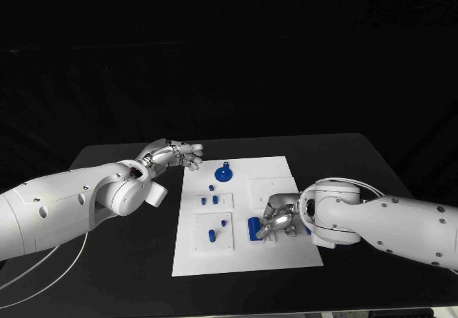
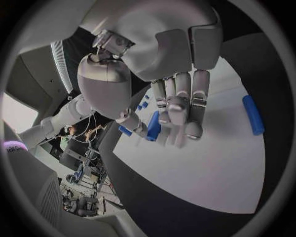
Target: Assemble the parts on the task board
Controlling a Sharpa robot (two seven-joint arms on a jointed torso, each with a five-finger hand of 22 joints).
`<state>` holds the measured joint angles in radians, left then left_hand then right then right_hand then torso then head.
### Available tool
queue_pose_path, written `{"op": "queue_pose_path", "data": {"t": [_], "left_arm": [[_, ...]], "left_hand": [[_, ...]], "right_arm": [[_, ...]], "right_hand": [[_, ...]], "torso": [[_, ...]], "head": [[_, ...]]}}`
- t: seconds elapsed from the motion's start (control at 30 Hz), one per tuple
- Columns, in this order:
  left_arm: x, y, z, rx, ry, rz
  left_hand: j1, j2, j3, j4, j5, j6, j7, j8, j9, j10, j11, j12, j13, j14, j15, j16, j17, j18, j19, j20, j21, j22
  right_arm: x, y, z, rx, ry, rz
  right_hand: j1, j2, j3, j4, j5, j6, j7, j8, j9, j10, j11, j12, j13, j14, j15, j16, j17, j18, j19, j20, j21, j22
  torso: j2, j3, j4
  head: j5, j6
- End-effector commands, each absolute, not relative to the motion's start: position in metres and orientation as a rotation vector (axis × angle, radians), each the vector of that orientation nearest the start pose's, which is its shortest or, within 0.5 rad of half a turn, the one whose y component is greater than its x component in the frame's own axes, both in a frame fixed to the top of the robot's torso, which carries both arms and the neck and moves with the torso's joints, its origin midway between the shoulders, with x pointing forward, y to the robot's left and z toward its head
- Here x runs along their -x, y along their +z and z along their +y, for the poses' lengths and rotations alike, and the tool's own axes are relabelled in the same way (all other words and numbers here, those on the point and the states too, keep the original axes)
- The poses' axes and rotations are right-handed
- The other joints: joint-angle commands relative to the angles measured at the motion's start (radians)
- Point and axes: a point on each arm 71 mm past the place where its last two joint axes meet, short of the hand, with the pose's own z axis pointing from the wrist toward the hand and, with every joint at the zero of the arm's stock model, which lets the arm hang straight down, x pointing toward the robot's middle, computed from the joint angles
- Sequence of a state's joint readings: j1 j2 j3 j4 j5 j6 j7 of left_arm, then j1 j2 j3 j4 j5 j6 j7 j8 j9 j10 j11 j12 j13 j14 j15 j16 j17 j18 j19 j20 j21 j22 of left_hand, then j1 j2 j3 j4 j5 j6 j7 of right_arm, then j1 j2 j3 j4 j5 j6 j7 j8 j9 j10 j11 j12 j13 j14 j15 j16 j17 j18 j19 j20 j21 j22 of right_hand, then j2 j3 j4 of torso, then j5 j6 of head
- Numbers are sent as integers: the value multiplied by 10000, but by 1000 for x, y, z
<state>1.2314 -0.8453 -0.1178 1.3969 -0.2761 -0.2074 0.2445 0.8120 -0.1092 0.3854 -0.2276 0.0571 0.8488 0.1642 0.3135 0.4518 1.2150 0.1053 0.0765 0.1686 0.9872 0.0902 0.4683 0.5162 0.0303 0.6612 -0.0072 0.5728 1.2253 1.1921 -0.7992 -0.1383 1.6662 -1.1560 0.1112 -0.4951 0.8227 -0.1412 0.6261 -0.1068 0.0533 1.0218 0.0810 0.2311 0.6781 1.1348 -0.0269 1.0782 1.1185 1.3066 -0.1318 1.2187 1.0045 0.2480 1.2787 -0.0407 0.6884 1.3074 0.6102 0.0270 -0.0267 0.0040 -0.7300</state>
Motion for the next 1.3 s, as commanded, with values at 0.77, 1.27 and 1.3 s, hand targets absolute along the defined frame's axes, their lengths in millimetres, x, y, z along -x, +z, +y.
{"op": "queue_pose_path", "data": {"t": [0.77,1.27,1.3], "left_arm": [[-504,-204,240,8727,-13338,16722],[-505,-204,237,8700,-13360,16741],[-505,-204,237,8701,-13354,16737]], "left_hand": [[-8,122,-23,-49,13,-67,24,-26,-15,68,32,-43,-18,71,-24,-75,30,146,21,-45,-64,22],[0,126,-24,-64,13,-63,23,-23,-16,72,31,-41,-18,78,-25,-82,42,146,24,-46,-69,29],[1,126,-24,-65,14,-63,23,-23,-16,72,31,-41,-18,78,-25,-83,43,146,25,-46,-69,29]], "right_arm": [[-486,-192,-251,-105,3192,21687],[-466,-202,-295,-1489,2093,23274],[-464,-205,-295,-1466,2081,23322]], "right_hand": [[-53,-409,-151,214,-33,-188,109,-112,118,60,59,-38,80,53,20,-76,43,138,108,-75,60,151],[-41,-582,-97,350,-41,-181,103,-94,185,21,55,-113,61,33,16,-120,39,138,57,-5,43,148],[-72,-596,-105,386,-41,-201,109,-106,185,15,60,-127,56,30,22,-129,37,138,47,6,40,149]], "torso": [[-1,21,-6],[-8,-6,-16],[-8,-5,-9]], "head": [[-308,198],[-561,250],[-573,249]]}}
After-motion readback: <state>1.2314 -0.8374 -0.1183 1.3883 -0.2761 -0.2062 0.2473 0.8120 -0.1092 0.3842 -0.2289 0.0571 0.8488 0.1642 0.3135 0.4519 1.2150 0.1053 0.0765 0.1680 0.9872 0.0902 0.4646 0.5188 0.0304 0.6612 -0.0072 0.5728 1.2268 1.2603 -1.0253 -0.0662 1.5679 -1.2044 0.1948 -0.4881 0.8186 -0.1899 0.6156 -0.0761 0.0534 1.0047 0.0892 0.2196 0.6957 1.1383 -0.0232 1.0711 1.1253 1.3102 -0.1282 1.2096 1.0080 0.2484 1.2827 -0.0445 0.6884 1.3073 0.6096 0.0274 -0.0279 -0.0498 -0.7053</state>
